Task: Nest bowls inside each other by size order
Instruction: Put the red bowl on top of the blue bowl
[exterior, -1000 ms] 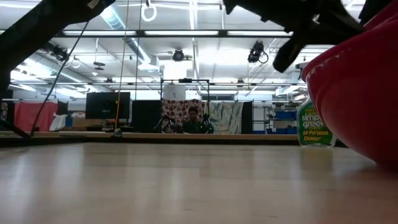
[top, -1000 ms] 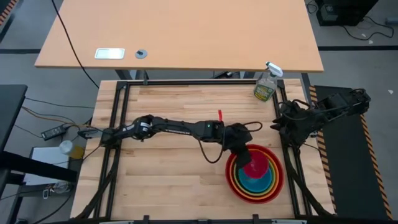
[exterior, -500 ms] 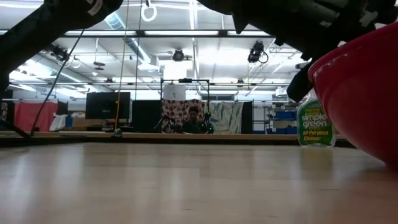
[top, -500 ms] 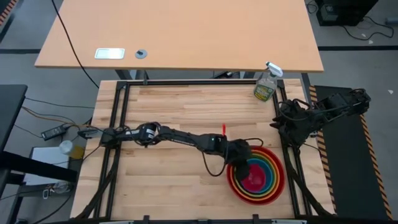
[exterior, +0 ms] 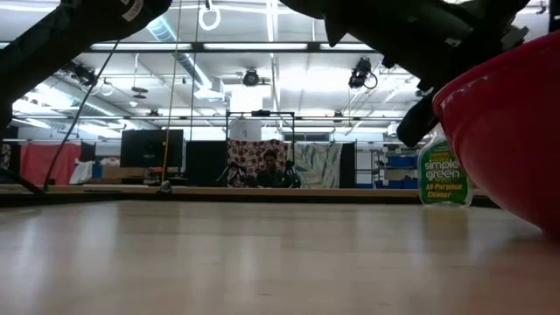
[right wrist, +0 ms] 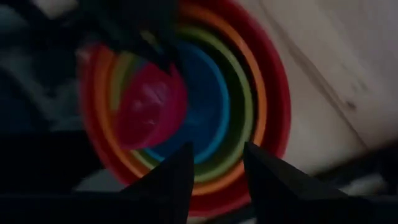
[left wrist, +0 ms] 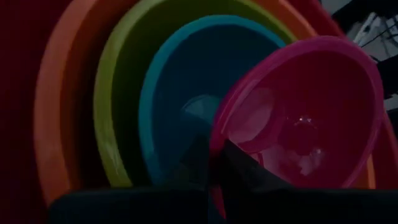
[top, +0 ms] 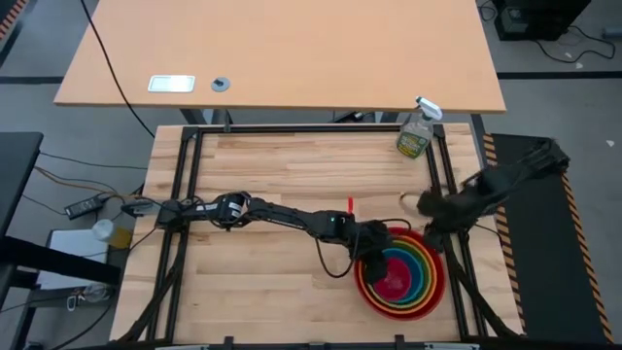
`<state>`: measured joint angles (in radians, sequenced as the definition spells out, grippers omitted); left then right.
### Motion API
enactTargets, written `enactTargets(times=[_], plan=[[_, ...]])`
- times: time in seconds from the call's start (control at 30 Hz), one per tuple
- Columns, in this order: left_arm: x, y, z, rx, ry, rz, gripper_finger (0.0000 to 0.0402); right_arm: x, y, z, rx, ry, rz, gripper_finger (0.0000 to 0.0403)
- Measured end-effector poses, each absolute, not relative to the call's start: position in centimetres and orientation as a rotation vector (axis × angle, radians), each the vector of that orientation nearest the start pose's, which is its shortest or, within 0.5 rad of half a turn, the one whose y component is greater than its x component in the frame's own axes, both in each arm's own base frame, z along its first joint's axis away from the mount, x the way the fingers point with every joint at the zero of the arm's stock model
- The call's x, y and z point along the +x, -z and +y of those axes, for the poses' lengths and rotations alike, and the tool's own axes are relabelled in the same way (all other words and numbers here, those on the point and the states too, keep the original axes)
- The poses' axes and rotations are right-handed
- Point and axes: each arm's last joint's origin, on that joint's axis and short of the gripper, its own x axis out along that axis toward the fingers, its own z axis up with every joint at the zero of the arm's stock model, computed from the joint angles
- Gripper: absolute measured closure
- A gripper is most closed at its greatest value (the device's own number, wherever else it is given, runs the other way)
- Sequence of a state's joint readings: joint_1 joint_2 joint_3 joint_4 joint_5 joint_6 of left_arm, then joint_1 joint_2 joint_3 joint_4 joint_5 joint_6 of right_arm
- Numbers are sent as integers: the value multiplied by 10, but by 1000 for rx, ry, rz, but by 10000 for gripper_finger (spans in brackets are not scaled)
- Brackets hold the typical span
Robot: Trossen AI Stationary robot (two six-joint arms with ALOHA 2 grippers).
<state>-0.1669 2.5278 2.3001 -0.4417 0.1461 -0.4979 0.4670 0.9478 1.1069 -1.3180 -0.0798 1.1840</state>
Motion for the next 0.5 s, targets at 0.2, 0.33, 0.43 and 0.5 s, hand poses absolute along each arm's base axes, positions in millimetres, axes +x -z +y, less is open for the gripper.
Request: enactTargets(times=[0.2,0.33,0.43,0.5], plan=[[553,-196,-88,-540,68,789,385,141,-312,92,819,362,1314,259],[553,-196,-83,-576,47,796,385,145,-304,109,835,434,1294,258],[553,-196,-81,-585,42,795,385,150,-296,121,808,484,1296,251],[553,-196,-81,-586,40,796,385,155,-290,128,795,508,1299,243]])
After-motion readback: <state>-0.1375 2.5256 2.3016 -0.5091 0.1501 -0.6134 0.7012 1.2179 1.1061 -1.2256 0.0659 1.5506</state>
